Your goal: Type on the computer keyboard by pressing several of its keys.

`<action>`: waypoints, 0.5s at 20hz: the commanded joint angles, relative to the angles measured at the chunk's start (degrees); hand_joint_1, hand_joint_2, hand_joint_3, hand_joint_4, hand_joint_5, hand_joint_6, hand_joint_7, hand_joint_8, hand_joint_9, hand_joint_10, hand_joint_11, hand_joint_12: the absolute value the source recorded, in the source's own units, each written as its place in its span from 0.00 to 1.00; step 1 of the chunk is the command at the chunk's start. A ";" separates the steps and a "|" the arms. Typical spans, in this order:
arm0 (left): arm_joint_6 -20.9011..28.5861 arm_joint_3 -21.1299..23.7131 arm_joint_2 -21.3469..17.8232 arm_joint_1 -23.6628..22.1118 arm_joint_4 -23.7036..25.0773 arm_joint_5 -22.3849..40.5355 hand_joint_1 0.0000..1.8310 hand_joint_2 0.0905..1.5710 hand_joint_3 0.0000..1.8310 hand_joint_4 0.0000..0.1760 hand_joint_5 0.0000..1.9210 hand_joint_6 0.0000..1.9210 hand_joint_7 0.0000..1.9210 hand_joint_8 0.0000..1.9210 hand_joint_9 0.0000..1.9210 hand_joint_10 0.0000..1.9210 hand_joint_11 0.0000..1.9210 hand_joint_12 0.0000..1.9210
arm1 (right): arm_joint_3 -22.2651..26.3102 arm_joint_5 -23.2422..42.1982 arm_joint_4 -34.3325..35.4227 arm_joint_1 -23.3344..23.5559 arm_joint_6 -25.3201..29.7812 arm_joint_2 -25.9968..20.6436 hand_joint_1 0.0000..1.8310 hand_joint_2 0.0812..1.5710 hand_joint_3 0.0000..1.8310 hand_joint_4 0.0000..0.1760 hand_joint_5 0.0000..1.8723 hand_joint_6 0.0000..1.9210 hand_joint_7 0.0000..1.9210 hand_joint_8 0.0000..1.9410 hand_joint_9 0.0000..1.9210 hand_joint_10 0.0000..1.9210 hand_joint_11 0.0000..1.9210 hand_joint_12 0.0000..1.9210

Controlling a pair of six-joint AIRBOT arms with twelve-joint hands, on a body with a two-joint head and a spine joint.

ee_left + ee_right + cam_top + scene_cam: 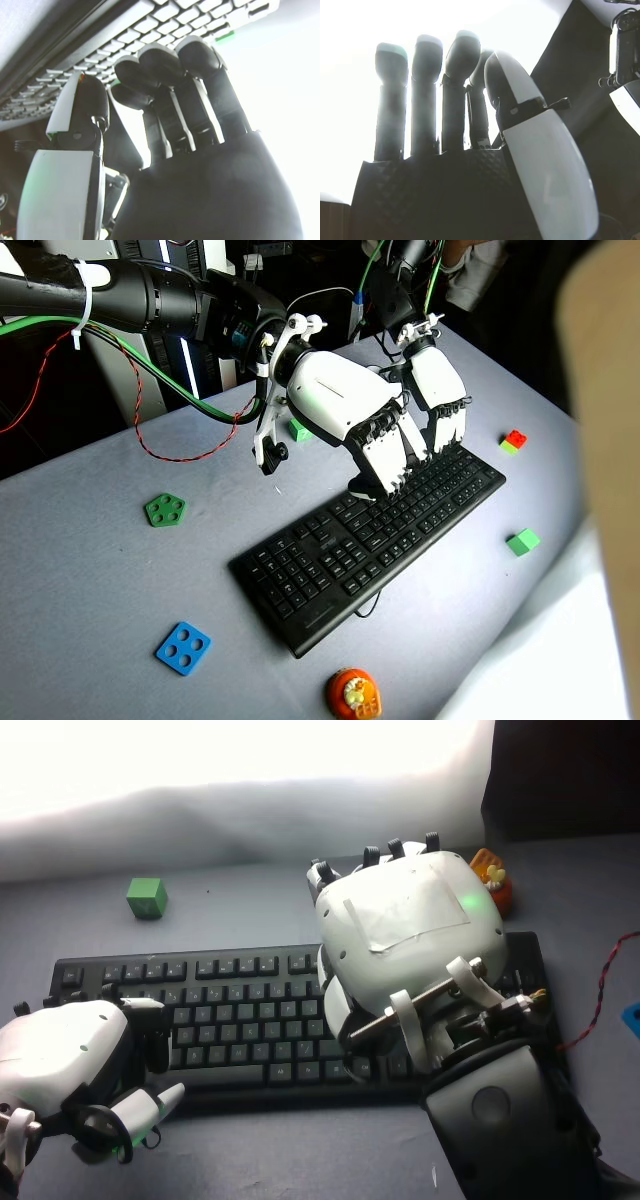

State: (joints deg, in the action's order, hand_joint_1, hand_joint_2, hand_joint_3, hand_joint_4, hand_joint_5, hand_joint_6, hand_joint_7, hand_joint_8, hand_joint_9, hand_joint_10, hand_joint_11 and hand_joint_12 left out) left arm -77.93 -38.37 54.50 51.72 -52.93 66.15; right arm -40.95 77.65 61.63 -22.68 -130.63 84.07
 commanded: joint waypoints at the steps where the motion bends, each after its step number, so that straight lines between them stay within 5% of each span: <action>1: 0.12 0.26 -0.61 0.00 2.80 5.27 0.18 0.79 0.16 0.00 0.05 0.06 0.05 0.02 0.05 0.09 0.00 0.39 | -0.02 2.60 -6.12 0.35 -0.08 0.01 0.02 0.88 0.12 0.00 0.03 0.13 0.08 0.09 0.03 0.31 0.00 0.67; 2: 0.13 0.21 -0.62 0.07 2.80 5.27 0.18 0.79 0.16 0.00 0.05 0.06 0.05 0.02 0.05 0.09 0.00 0.39 | -0.02 2.55 -6.11 0.29 -0.08 0.13 0.02 0.88 0.12 0.00 0.03 0.13 0.08 0.09 0.03 0.31 0.00 0.67; 3: 0.13 0.12 -0.62 0.22 2.80 5.27 0.15 0.87 0.02 0.00 0.07 0.01 0.07 0.00 0.09 0.02 0.00 0.43 | 0.00 2.55 -6.11 0.17 -0.07 0.26 0.00 0.95 0.01 0.00 0.05 0.11 0.13 0.03 0.03 0.33 0.00 0.70; 6: 0.67 -0.25 -0.63 0.58 2.80 5.01 0.18 0.88 0.01 0.00 0.13 0.01 0.10 0.00 0.11 0.01 0.00 0.45 | -0.01 2.26 -6.11 -0.33 -0.07 0.47 0.17 0.92 0.00 0.00 0.10 0.12 0.18 0.02 0.04 0.36 0.00 0.73; 8: 0.72 -0.81 -0.61 1.09 3.18 4.21 0.07 0.91 0.01 0.00 0.12 0.01 0.08 0.00 0.11 0.01 0.00 0.45 | -0.22 1.48 -6.09 -0.72 0.21 0.74 0.01 0.95 0.00 0.00 0.08 0.12 0.16 0.01 0.05 0.39 0.00 0.77; 10: 1.09 -1.19 -0.59 2.00 3.54 4.20 0.14 0.90 0.00 0.00 0.14 0.01 0.10 0.00 0.14 0.01 0.00 0.53 | -0.82 0.11 -5.11 -1.07 1.33 1.15 0.09 0.94 0.00 0.00 0.08 0.12 0.16 0.01 0.03 0.41 0.00 0.78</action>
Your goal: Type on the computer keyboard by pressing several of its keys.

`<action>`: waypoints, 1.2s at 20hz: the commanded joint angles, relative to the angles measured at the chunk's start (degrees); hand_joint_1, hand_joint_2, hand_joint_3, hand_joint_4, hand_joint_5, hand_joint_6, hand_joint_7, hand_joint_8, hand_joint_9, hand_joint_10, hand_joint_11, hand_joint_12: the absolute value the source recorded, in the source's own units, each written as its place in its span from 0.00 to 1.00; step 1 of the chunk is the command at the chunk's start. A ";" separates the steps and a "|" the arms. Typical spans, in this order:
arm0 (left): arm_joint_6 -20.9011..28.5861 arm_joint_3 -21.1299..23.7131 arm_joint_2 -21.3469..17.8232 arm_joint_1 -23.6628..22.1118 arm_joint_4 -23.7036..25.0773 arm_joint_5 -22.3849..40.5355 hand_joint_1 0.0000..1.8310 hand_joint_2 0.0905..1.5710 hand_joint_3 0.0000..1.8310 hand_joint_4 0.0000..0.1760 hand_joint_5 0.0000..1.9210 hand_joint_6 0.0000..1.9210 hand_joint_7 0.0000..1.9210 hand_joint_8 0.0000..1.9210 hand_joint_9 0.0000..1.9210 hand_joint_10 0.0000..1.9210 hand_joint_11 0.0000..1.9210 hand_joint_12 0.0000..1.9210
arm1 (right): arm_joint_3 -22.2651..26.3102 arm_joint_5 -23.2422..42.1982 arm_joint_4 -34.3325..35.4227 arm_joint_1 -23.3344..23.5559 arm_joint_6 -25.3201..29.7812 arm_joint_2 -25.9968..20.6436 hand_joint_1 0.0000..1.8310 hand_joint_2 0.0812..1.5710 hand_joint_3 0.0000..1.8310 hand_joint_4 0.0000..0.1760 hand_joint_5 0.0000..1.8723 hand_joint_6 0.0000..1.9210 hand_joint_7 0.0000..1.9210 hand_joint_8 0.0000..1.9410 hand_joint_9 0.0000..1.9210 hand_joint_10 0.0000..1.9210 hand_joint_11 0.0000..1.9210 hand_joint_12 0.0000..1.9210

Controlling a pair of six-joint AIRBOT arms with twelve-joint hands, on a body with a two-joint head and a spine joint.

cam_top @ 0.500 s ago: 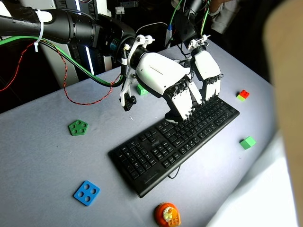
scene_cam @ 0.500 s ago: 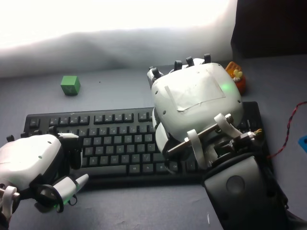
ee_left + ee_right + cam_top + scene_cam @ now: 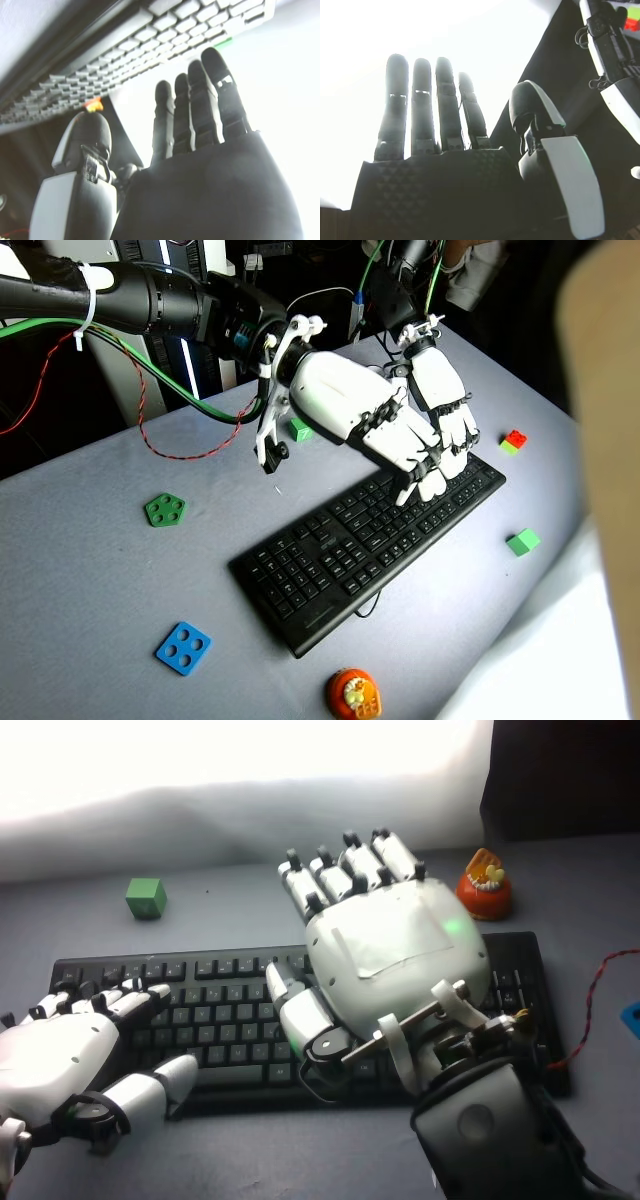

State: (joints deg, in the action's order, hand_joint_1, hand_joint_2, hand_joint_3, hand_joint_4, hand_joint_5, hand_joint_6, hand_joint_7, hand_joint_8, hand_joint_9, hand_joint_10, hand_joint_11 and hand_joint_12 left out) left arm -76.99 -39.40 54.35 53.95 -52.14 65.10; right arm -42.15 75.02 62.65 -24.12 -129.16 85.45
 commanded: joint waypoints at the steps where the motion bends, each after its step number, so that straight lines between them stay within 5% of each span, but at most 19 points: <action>1: 0.14 -0.41 -0.18 0.31 2.81 5.29 0.17 0.89 0.00 0.00 0.15 0.01 0.11 0.00 0.13 0.01 0.00 0.53 | -0.39 0.71 -4.16 0.44 0.65 0.12 0.12 0.93 0.00 0.00 0.08 0.12 0.16 0.01 0.03 0.41 0.00 0.78; 4: 0.15 -0.94 0.86 0.57 3.28 5.27 0.18 0.89 0.00 0.00 0.13 0.00 0.10 0.00 0.13 0.01 0.00 0.51 | -3.95 -3.29 0.54 1.01 1.35 1.98 0.12 0.93 0.00 0.00 0.07 0.12 0.15 0.00 0.01 0.42 0.00 0.78; 6: 0.15 -0.84 1.47 0.60 4.55 4.86 0.13 0.89 0.00 0.00 0.13 0.00 0.11 0.00 0.15 0.01 0.00 0.55 | -6.64 -3.83 0.88 0.64 2.22 3.50 0.01 0.95 0.00 0.00 0.08 0.12 0.15 0.00 0.04 0.42 0.00 0.79; 13: 0.12 0.06 2.33 1.39 4.56 4.86 0.14 0.88 0.00 0.00 0.14 0.01 0.12 0.00 0.15 0.01 0.00 0.53 | -12.03 -7.92 1.55 -1.73 3.52 8.34 0.00 0.96 0.00 0.00 0.08 0.12 0.17 0.02 0.04 0.40 0.00 0.77; 18: 0.42 -0.50 2.22 1.69 4.55 4.86 0.13 0.88 0.00 0.00 0.19 0.02 0.13 0.00 0.16 0.01 0.00 0.56 | -16.73 -9.26 1.42 -2.79 4.70 12.73 0.04 0.95 0.00 0.00 0.20 0.44 0.24 0.03 0.02 0.50 0.00 0.85; 20: 0.57 -0.65 2.22 1.66 4.55 4.71 0.15 0.87 0.00 0.00 0.22 0.03 0.16 0.01 0.17 0.01 0.00 0.55 | -17.87 -9.76 1.41 -2.89 5.31 13.60 0.13 0.91 0.00 0.00 0.32 0.40 0.29 0.03 0.05 0.45 0.00 0.77; 22: 0.71 -0.68 2.22 1.66 4.54 4.71 0.16 0.88 0.00 0.00 0.25 0.03 0.17 0.00 0.13 0.00 0.00 0.44 | -18.32 -10.43 1.41 -3.15 5.66 13.94 0.13 0.92 0.00 0.00 0.29 0.36 0.34 0.04 0.07 0.37 0.00 0.54; 24: 0.71 -0.64 2.22 1.67 4.53 4.62 0.15 0.88 0.00 0.00 0.22 0.01 0.23 0.01 0.16 0.01 0.00 0.48 | -18.47 -10.51 1.40 -3.37 5.89 14.06 0.05 0.94 0.00 0.00 0.21 0.37 0.40 0.05 0.17 0.38 0.00 0.67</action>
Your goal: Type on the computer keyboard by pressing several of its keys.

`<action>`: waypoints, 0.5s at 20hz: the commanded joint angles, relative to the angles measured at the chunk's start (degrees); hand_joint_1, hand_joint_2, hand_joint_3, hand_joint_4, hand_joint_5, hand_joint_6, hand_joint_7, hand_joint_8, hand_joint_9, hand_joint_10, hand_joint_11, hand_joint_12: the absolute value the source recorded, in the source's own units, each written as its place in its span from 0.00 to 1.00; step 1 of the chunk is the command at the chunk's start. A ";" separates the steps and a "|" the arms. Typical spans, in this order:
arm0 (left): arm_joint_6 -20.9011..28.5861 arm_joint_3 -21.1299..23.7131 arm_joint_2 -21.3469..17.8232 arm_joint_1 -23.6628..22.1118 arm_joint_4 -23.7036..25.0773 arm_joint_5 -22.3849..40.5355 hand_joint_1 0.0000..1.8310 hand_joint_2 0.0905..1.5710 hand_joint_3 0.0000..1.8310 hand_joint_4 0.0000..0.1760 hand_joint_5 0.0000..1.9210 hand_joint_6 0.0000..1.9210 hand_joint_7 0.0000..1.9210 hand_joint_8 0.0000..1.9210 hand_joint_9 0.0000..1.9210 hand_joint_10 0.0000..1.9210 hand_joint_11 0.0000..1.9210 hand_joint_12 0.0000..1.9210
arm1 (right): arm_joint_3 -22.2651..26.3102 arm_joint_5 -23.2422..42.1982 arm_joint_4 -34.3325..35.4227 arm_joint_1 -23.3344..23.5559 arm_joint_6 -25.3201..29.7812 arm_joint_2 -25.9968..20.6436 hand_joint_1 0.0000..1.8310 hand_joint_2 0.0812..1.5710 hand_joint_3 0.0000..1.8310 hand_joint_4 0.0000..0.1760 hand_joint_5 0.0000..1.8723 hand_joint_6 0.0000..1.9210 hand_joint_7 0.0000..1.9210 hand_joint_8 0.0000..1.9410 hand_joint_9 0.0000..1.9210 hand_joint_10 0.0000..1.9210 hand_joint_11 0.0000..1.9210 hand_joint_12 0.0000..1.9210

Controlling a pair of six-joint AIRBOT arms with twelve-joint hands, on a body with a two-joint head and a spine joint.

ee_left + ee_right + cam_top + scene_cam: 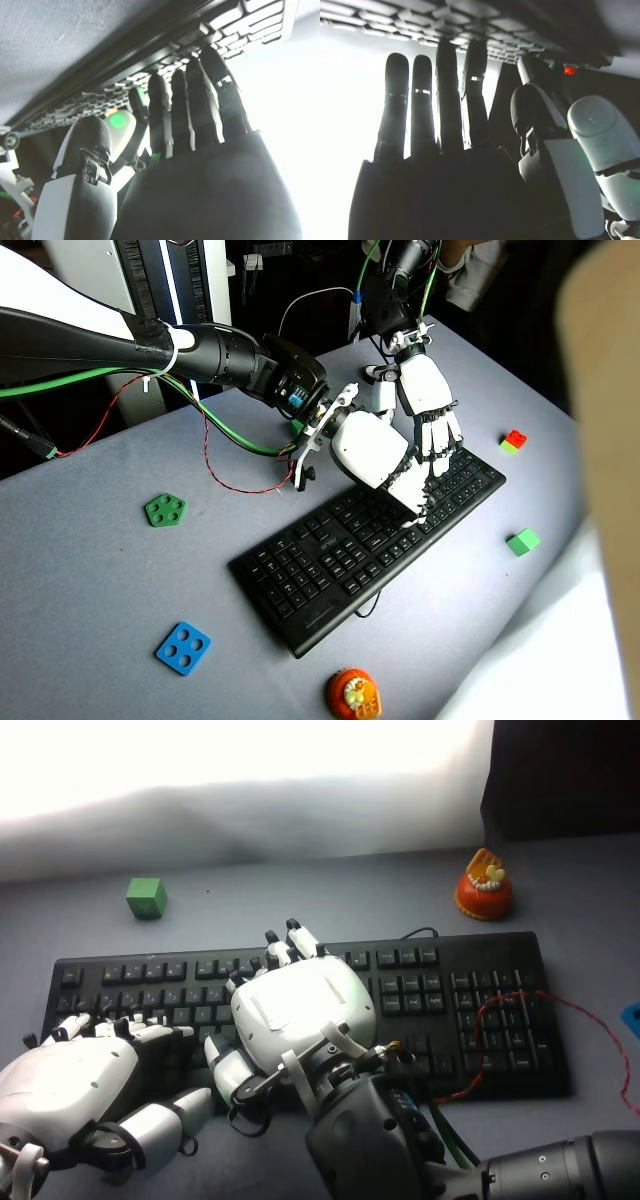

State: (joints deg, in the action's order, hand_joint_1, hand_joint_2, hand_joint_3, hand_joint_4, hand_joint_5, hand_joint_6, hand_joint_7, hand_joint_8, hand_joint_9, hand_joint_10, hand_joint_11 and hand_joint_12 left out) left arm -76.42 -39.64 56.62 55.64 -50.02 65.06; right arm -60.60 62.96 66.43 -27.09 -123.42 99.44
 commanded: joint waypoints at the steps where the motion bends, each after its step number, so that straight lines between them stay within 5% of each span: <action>1: 0.25 -0.40 -0.06 -0.01 2.41 4.67 0.14 0.87 0.00 0.00 0.20 0.00 0.29 0.02 0.20 0.02 0.00 0.54 | -0.08 1.52 -2.56 -0.50 0.31 0.10 0.02 0.95 0.00 0.00 0.14 0.36 0.39 0.04 0.21 0.40 0.00 0.77; 4: 0.39 -0.49 -0.10 -0.03 2.31 4.67 0.19 0.87 0.00 0.00 0.16 0.00 0.32 0.01 0.27 0.04 0.00 0.60 | -0.10 2.50 -3.74 -0.56 0.46 0.08 0.07 0.94 0.00 0.00 0.09 0.33 0.31 0.01 0.17 0.49 0.00 0.87; 6: 0.42 -0.48 -0.18 0.00 2.22 4.67 0.17 0.87 0.00 0.00 0.29 0.05 0.26 0.00 0.24 0.02 0.00 0.64 | -0.12 2.85 -3.84 -0.40 0.45 0.01 0.06 0.94 0.00 0.00 0.23 0.38 0.29 0.00 0.10 0.50 0.00 0.91; 8: 0.42 -0.48 -0.21 0.01 2.14 4.67 0.20 0.86 0.00 0.00 0.44 0.10 0.25 0.00 0.21 0.00 0.00 0.59 | -0.11 2.87 -3.84 -0.42 0.44 -0.02 0.10 0.92 0.00 0.00 0.36 0.34 0.29 0.00 0.09 0.46 0.00 0.87; 10: 0.42 -0.48 -0.21 0.16 2.13 4.66 0.22 0.85 0.00 0.00 0.40 0.06 0.29 0.00 0.24 0.01 0.00 0.58 | -0.03 2.90 -3.84 -0.55 0.43 -0.07 0.09 0.92 0.00 0.00 0.29 0.34 0.33 0.01 0.13 0.41 0.00 0.81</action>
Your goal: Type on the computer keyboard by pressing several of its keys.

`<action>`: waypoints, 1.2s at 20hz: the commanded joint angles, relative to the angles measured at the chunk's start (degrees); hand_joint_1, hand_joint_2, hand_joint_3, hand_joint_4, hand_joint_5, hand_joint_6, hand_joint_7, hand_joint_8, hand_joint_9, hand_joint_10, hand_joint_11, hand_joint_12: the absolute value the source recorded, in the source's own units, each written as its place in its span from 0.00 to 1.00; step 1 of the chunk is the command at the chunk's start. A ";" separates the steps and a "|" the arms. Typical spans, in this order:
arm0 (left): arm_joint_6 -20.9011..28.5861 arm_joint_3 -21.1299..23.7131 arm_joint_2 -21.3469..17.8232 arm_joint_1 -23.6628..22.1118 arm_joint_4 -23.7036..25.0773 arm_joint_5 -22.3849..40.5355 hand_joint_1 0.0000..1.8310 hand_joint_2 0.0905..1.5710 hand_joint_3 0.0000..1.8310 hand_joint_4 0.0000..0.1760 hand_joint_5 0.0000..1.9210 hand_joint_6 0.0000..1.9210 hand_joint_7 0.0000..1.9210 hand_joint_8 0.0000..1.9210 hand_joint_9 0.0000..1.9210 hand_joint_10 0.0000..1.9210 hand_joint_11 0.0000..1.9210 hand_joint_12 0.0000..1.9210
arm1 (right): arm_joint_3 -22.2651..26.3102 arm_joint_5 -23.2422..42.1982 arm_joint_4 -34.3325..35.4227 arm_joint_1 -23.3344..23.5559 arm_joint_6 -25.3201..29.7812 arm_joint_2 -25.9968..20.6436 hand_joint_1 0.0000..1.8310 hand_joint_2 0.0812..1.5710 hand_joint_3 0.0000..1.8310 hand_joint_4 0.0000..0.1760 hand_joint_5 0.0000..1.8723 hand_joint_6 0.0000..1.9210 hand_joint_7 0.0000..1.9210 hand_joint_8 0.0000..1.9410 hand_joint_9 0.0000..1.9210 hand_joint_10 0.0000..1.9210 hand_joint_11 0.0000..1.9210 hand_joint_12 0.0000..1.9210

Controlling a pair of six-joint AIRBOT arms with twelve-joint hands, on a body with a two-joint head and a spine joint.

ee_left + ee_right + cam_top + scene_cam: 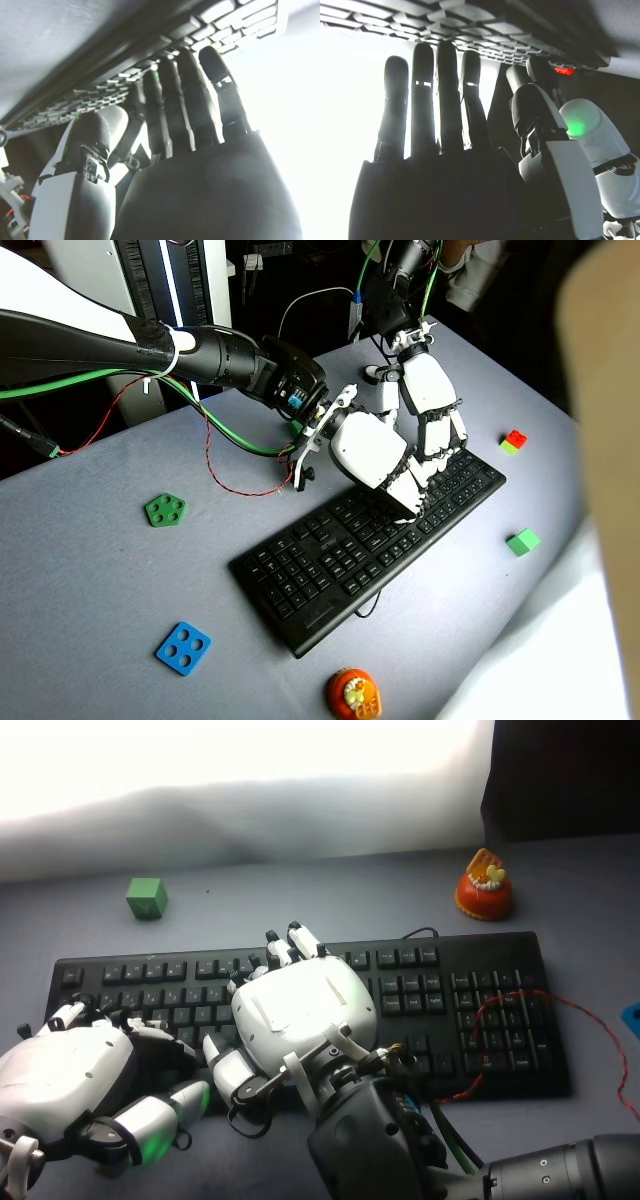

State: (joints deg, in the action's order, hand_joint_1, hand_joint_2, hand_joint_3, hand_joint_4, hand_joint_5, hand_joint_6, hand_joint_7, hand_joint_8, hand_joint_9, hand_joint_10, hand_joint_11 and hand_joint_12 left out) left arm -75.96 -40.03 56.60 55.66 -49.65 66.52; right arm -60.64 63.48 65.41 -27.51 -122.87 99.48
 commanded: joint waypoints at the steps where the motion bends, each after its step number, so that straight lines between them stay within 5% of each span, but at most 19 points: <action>1: -0.04 -0.09 -0.19 0.24 1.75 3.16 0.20 0.86 0.00 0.00 0.35 0.03 0.30 0.01 0.24 0.01 0.00 0.57 | 0.02 2.48 -2.81 -0.14 -0.12 -0.18 0.06 0.93 0.00 0.00 0.24 0.35 0.34 0.01 0.15 0.41 0.00 0.80; 4: 0.37 -0.06 -0.19 0.45 1.64 3.16 0.12 0.88 0.00 0.00 0.23 0.00 0.30 0.00 0.29 0.02 0.00 0.68 | 0.08 2.52 -2.81 -0.34 -0.12 -0.34 0.05 0.94 0.00 0.00 0.09 0.33 0.34 0.01 0.20 0.48 0.00 0.87; 6: 0.48 -0.01 -0.19 0.41 1.16 3.16 0.13 0.89 0.00 0.00 0.24 0.01 0.25 0.00 0.26 0.01 0.00 0.68 | 0.21 2.53 -2.82 -0.52 -0.13 -0.46 0.03 0.95 0.00 0.00 0.14 0.36 0.30 0.00 0.14 0.49 0.00 0.90; 8: 0.48 -0.10 -0.22 0.34 1.16 3.16 0.14 0.88 0.00 0.00 0.34 0.04 0.23 0.00 0.22 0.00 0.00 0.59 | 0.26 2.57 -2.85 -0.53 -0.25 -0.54 0.05 0.94 0.00 0.00 0.29 0.38 0.30 0.00 0.10 0.47 0.00 0.89; 10: 0.48 -0.21 -0.26 0.33 1.16 3.16 0.18 0.87 0.00 0.00 0.40 0.05 0.26 0.00 0.21 0.00 0.00 0.57 | 0.28 2.58 -2.89 -0.55 -0.31 -0.66 0.11 0.92 0.00 0.00 0.35 0.36 0.33 0.01 0.11 0.44 0.00 0.81; 11: 0.48 -0.27 -0.27 0.38 1.16 3.12 0.13 0.88 0.00 0.00 0.29 0.00 0.33 0.02 0.29 0.03 0.00 0.59 | 0.34 2.58 -2.89 -0.56 -0.46 -0.74 0.05 0.93 0.00 0.00 0.18 0.35 0.37 0.02 0.19 0.44 0.00 0.79; 14: 0.48 -0.32 -0.29 0.38 1.16 2.98 0.13 0.88 0.00 0.00 0.21 0.00 0.34 0.00 0.34 0.04 0.00 0.63 | 1.34 2.74 -2.90 -0.27 -1.00 -1.72 0.08 0.92 0.00 0.00 0.10 0.32 0.36 0.02 0.22 0.46 0.00 0.86; 24: -2.47 -2.36 1.33 -2.08 3.45 10.32 0.13 0.90 0.00 0.00 0.22 0.00 0.26 0.00 0.29 0.01 0.00 0.67 | 5.99 4.14 -3.05 2.84 -2.96 -6.85 0.09 0.92 0.00 0.00 0.08 0.28 0.29 0.00 0.15 0.49 0.00 0.87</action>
State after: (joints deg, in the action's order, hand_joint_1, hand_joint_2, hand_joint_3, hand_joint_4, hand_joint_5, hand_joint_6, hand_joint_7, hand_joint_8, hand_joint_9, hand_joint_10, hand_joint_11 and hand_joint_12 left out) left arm -78.48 -42.41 57.98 53.80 -49.32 71.59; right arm -54.46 64.01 67.85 -25.17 -125.84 92.40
